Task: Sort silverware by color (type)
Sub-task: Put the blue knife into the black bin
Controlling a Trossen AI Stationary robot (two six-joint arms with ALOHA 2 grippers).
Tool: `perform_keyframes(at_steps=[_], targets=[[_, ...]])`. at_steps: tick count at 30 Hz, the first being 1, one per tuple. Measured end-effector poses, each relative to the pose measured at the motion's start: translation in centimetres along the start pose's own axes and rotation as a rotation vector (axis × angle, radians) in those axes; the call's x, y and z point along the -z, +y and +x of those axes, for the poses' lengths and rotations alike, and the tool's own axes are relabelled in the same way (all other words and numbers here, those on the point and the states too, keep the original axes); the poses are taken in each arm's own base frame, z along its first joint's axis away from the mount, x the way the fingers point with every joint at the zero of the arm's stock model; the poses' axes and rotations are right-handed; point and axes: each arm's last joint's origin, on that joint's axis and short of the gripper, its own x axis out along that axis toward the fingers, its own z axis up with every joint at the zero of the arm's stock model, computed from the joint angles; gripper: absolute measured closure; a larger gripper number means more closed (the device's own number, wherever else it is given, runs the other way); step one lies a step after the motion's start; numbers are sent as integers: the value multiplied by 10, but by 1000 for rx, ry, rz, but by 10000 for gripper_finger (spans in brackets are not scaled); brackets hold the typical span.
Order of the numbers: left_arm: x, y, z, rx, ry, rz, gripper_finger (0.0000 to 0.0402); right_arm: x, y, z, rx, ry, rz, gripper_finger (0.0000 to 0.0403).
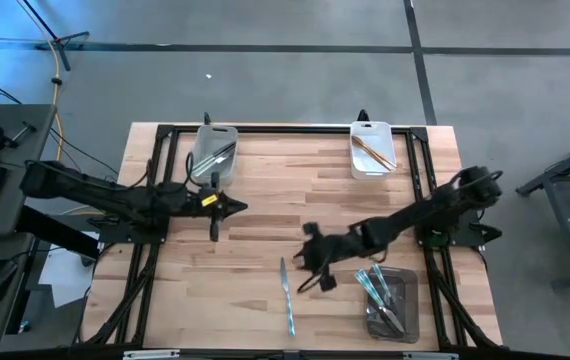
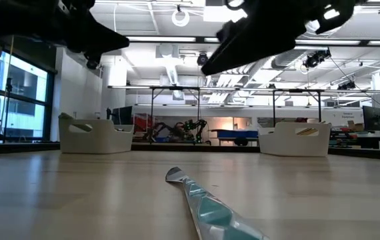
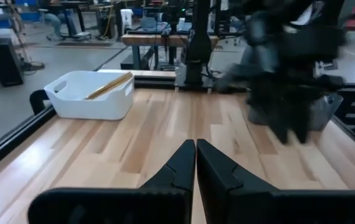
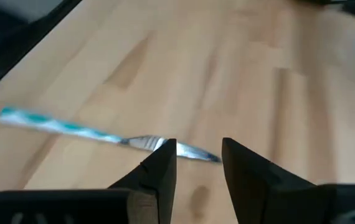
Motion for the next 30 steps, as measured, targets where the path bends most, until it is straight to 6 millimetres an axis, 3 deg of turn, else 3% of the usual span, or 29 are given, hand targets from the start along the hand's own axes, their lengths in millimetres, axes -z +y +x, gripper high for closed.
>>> perform_keyframes(at_steps=[9, 14, 22, 30], targets=[[2, -5, -1, -10, 12, 38, 396, -24, 35, 56, -142, 272, -187, 289], [2, -5, -1, -10, 15, 51, 396, -36, 41, 82, -228, 277, -209, 299], [3, -5, -1, -10, 20, 64, 396, -30, 16, 97, -262, 284, -190, 395], [4, -5, -1, -10, 28, 65, 396, -10, -15, 115, -292, 314, -111, 398]])
